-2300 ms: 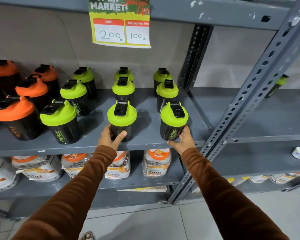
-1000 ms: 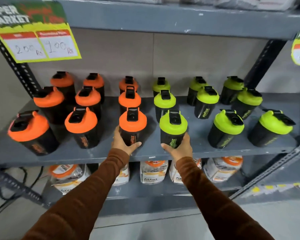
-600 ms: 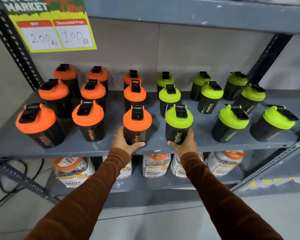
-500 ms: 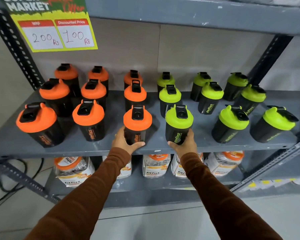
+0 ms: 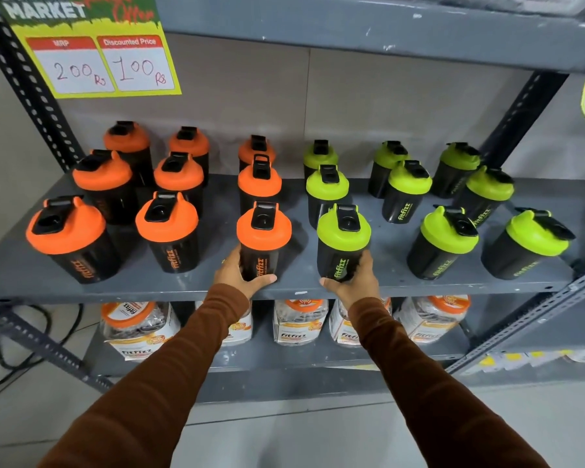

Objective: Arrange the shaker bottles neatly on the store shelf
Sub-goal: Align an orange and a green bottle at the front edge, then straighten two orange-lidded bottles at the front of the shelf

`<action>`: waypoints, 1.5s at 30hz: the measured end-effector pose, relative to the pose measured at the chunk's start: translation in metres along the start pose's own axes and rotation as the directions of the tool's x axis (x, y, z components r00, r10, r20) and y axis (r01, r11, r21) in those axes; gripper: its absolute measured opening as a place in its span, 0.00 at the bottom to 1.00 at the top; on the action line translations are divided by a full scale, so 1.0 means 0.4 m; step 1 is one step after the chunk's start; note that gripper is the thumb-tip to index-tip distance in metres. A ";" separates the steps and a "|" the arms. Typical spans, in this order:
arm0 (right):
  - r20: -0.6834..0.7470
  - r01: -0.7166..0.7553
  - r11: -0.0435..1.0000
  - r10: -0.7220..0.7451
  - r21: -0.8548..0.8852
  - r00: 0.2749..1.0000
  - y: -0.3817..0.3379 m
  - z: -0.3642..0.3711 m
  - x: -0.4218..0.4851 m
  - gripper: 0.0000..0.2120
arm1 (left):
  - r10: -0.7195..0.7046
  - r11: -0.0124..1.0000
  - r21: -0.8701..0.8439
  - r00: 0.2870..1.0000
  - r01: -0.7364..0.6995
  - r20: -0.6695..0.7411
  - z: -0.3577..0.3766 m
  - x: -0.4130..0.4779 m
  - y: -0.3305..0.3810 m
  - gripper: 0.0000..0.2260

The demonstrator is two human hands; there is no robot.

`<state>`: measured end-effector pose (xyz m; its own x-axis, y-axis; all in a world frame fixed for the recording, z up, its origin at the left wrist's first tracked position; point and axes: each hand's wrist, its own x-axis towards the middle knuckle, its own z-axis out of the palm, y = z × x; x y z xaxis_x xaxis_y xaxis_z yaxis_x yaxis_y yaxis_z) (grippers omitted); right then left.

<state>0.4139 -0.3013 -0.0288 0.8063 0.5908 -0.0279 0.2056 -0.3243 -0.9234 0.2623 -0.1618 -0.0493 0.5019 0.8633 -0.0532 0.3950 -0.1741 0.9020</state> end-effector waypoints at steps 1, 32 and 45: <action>0.010 0.003 1.000 -0.003 -0.003 1.000 0.000 -0.002 -0.001 0.40 | 0.000 1.000 -0.004 1.000 0.000 0.012 -0.001 0.000 0.000 0.36; -0.072 0.147 0.988 -0.151 -0.056 0.986 0.046 -0.016 -0.005 0.50 | 0.042 0.993 -0.110 0.997 -0.035 0.063 -0.004 0.017 -0.025 0.40; 0.099 0.635 0.770 -0.629 -0.058 0.771 -0.161 0.356 -0.184 0.28 | 0.255 0.967 0.097 0.862 -0.236 -0.438 -0.252 -0.090 -0.171 0.18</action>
<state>0.2621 -0.2185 -0.0218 0.4376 0.7326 0.5214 0.7027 0.0830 -0.7066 0.1396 -0.1332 -0.0660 0.1964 0.9074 0.3717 0.3381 -0.4185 0.8430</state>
